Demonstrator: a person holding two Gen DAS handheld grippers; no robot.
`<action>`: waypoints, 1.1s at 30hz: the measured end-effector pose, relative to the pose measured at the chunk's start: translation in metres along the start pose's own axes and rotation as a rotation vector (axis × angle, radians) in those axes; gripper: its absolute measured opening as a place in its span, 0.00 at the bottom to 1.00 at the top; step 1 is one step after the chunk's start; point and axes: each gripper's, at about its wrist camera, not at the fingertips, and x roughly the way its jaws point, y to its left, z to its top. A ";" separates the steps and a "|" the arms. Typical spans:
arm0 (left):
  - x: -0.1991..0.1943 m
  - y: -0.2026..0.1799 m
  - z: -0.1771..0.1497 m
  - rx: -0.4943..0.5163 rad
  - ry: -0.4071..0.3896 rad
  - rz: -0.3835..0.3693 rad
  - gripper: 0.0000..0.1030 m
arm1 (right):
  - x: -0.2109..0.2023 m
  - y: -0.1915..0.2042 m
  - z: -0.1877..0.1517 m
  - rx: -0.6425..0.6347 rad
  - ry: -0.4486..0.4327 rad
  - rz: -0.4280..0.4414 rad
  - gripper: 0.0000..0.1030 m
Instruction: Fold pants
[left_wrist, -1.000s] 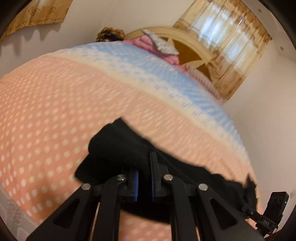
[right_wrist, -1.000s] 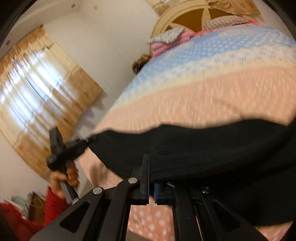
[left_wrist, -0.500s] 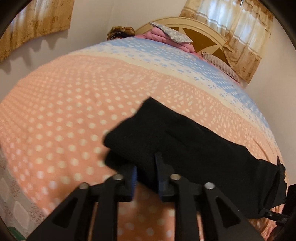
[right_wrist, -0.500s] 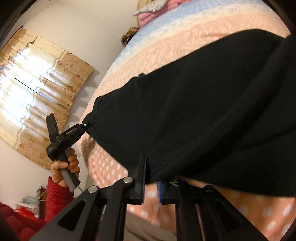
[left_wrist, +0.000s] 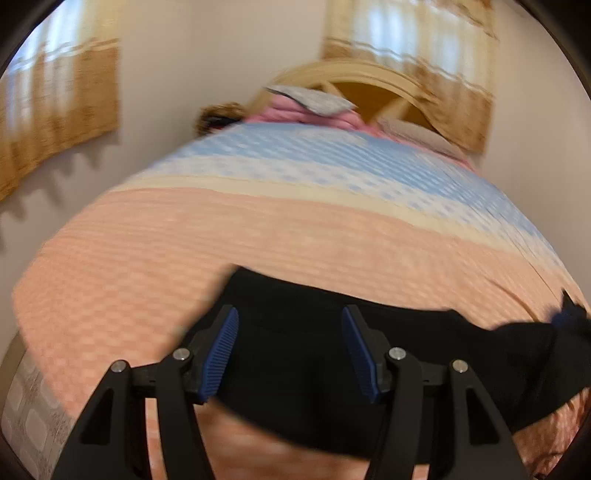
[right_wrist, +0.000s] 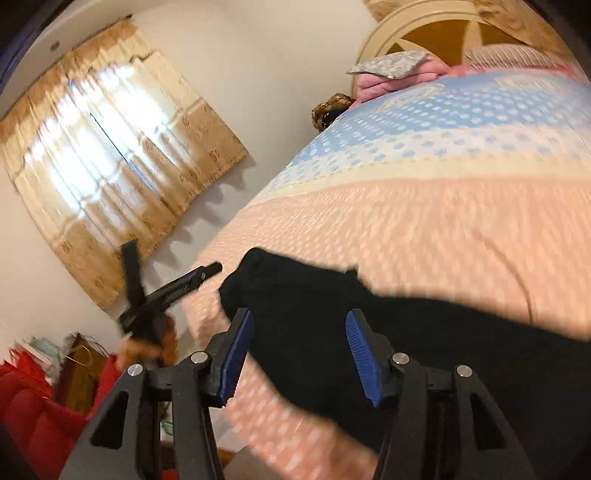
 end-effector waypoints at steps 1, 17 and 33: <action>0.005 -0.009 -0.003 0.001 0.018 -0.020 0.59 | 0.013 -0.003 0.007 -0.009 0.012 -0.011 0.53; 0.023 -0.053 -0.047 0.090 0.087 0.016 0.59 | 0.121 -0.017 0.014 0.020 0.256 0.023 0.53; 0.030 -0.057 -0.047 0.083 0.097 0.007 0.60 | 0.144 -0.019 0.013 0.072 0.342 0.066 0.53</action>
